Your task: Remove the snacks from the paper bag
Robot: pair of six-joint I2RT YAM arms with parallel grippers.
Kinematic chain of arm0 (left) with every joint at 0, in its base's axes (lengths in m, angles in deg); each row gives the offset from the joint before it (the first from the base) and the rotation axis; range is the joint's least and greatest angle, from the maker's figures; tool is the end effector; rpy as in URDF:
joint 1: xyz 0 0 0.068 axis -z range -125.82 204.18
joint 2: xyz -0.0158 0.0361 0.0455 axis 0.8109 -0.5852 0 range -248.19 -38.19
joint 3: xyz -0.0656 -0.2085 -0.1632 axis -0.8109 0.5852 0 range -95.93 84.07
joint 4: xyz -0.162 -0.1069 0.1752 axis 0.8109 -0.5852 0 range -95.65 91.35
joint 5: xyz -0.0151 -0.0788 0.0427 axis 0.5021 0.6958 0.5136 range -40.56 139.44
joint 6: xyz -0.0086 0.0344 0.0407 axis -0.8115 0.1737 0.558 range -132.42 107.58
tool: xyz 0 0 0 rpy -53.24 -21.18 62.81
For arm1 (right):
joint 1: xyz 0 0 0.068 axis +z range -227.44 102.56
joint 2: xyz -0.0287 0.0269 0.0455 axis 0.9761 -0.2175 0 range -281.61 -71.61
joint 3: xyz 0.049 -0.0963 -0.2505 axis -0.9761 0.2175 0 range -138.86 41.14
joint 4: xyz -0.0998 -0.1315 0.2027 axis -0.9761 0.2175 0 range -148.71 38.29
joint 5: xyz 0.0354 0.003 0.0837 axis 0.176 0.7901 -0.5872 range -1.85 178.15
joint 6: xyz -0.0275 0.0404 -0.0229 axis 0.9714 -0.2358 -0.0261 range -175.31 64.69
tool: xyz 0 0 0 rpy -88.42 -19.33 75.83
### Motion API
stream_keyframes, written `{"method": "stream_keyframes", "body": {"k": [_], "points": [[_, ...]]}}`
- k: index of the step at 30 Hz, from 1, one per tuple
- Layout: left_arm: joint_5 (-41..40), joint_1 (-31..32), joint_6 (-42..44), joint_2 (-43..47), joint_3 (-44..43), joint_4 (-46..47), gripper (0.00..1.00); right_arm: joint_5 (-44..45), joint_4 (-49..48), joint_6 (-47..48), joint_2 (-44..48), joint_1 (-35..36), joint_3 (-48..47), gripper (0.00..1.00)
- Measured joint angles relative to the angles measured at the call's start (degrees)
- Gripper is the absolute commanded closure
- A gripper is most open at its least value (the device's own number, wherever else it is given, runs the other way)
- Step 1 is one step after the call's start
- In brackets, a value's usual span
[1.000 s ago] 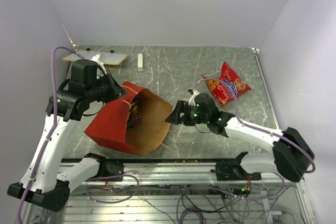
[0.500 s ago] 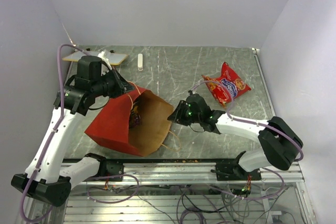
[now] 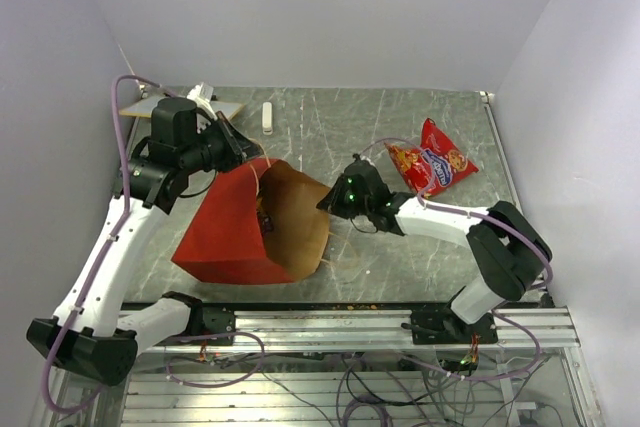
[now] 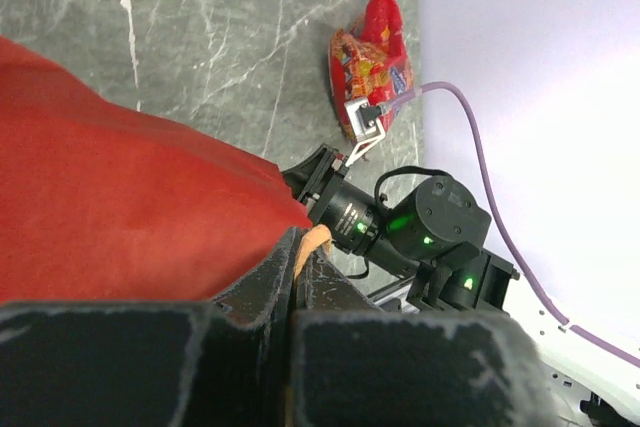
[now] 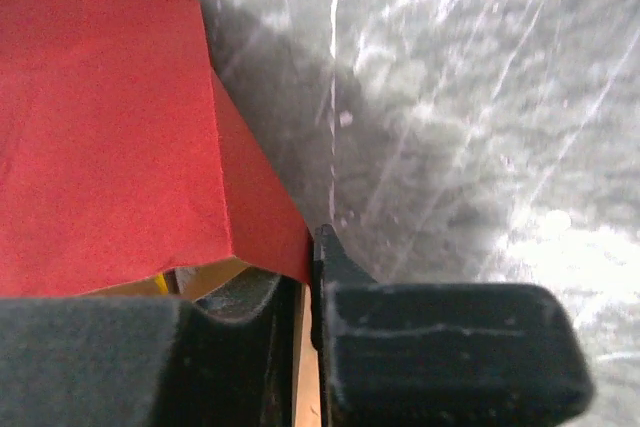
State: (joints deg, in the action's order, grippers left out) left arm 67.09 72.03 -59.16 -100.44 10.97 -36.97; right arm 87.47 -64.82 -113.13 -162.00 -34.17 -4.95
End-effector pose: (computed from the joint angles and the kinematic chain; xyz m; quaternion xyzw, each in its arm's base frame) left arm 0.2083 -0.0783 0.4022 -0.1336 0.8379 -0.3849 0.3634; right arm 0.2365 0.2233 0.1816 0.1113 0.8926 0.3408 0.2735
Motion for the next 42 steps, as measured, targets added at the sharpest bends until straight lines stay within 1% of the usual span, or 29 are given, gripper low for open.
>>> {"method": "stream_keyframes", "body": {"k": [1, 4, 7, 10, 14, 17, 19, 21, 23, 26, 29, 33, 35, 37, 39, 42], "points": [[0.02, 0.00, 0.00, -0.13, 0.09, 0.83, 0.93, 0.00, -0.02, 0.33, -0.59, -0.66, -0.96, 1.00], [0.44, 0.00, 0.35, -1.95, -0.15, 3.48, 0.93, 0.02, -0.13, 1.09, -1.11, -2.99, -2.84, 1.00], [0.92, 0.13, 1.46, -6.60, -2.25, 5.42, 0.93, 0.26, -0.52, 1.55, -1.05, -5.11, -3.21, 1.00], [1.05, 1.14, 3.52, -13.00, -7.10, 5.84, 0.93, 0.59, -0.57, 1.70, -0.81, -6.23, -2.78, 1.00], [1.25, 4.59, 6.54, -20.76, -14.56, 5.90, 0.93, 1.25, -1.73, 1.57, 1.55, -6.51, -0.22, 1.00], [1.44, 7.39, 8.15, -23.23, -16.79, 5.88, 0.93, 1.27, -2.40, 1.22, 4.02, -6.10, 2.21, 1.00], [1.49, 8.83, 8.90, -23.32, -16.59, 5.42, 0.93, 1.42, -2.47, 1.05, 5.31, -5.53, 3.45, 1.00], [1.49, 9.84, 9.16, -21.79, -14.49, 5.53, 0.93, 1.42, -2.58, 0.79, 6.38, -4.42, 4.50, 1.00], [1.42, 10.25, 9.25, -18.51, -10.32, 5.07, 0.93, 1.42, -2.84, 0.28, 7.80, -2.40, 5.92, 1.00], [0.46, 10.23, 9.25, -11.98, -4.39, 1.60, 0.93, 1.27, -2.80, -0.11, 8.94, 0.90, 7.02, 1.00], [-0.83, 10.16, 9.22, -5.81, -1.09, -2.80, 0.93, 1.14, -3.10, -0.07, 8.92, 4.42, 7.02, 0.99], [-4.04, 10.16, 8.81, 1.70, 0.66, -8.57, 0.93, 0.94, -3.58, 0.13, 8.46, 8.04, 6.86, 0.92], [-5.49, 10.16, 8.24, 3.78, 0.72, -10.08, 0.93, 1.22, -2.93, 0.85, 8.07, 9.03, 6.78, 0.82], [-6.29, 10.16, 7.30, 4.31, 0.72, -10.71, 0.93, 2.56, -1.22, 2.27, 8.26, 9.20, 6.78, 0.70], [-6.91, 10.16, 6.40, 3.85, 0.72, -10.88, 0.93, 4.72, 1.40, 4.87, 9.42, 9.20, 6.78, 0.61], [-7.82, 10.16, 5.44, 2.36, 0.33, -11.34, 0.93, 7.91, 5.75, 11.63, 13.94, 9.16, 6.78, 0.57]]}}
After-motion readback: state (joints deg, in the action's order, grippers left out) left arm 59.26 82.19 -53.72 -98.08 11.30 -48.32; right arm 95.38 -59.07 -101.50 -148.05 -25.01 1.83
